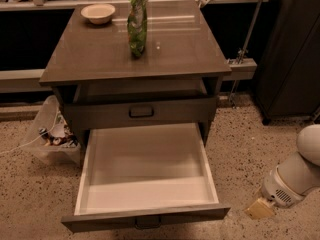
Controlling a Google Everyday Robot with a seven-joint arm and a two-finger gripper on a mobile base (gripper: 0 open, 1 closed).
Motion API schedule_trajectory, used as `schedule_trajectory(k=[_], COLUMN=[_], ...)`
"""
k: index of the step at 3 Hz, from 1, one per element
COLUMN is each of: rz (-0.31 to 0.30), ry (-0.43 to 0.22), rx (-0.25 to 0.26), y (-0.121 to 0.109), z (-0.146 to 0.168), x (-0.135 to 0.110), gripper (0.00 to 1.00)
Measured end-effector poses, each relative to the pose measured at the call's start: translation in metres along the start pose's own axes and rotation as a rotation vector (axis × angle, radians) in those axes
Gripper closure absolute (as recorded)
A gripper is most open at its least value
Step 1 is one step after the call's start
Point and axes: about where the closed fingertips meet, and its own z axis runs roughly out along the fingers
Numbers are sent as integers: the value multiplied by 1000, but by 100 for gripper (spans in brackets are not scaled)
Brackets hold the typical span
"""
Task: Close middle drawer
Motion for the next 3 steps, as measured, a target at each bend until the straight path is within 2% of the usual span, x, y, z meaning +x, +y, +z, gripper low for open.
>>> schedule_trajectory(k=[1,2,3], rz=[0,15,46], ry=[0,17,35], rx=[0,-20,-76], y=[0,0,5], z=[0,14,44], x=[0,4,16], gripper=[100,100,100])
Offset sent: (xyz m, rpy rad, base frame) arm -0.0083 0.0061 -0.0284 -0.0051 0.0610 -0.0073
